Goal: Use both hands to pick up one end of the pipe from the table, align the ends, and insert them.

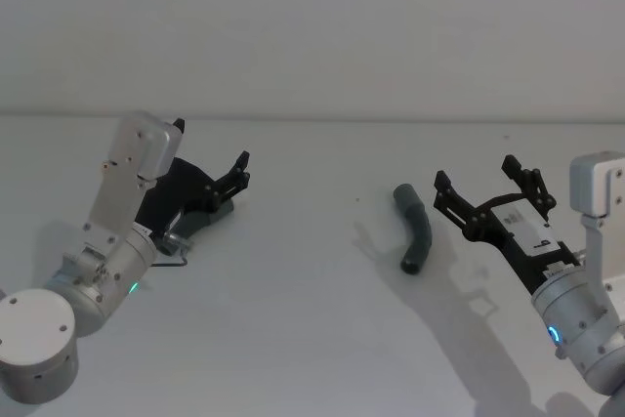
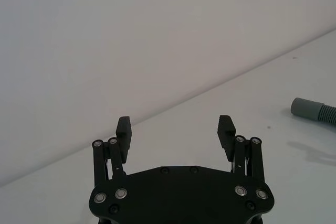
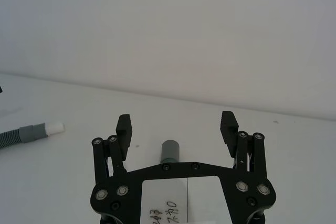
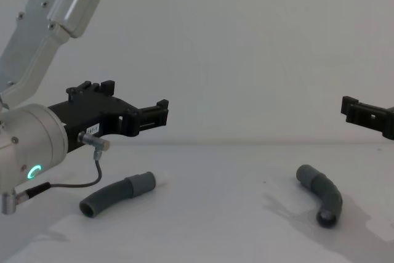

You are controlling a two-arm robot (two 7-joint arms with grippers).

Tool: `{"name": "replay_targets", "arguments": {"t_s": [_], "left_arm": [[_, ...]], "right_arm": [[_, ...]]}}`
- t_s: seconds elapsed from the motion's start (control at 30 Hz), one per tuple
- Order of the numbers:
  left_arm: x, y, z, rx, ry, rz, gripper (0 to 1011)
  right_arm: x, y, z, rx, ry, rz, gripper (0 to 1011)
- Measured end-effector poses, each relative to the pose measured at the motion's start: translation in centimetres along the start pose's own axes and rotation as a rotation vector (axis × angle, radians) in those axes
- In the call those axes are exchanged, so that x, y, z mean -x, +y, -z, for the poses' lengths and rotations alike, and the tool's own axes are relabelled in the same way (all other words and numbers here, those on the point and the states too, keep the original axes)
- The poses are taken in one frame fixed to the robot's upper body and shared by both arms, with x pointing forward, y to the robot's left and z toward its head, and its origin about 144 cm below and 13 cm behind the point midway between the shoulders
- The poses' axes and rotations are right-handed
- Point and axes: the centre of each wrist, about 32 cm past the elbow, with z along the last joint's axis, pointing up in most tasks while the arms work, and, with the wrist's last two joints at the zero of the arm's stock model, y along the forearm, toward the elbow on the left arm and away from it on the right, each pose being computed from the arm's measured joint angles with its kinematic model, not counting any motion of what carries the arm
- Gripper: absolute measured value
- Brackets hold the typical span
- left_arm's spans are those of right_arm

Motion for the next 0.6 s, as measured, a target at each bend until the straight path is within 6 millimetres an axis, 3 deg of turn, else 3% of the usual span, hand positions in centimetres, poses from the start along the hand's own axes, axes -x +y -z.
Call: {"name": "replay_targets", "arguments": {"t_s": [0.6], "left_arm": [[-1.9,-0.2,-0.4,-0.028,0.006,0.111,1001]], "right_arm": [[0.0,0.0,0.0,0.000,0.000,0.000,1001]]}}
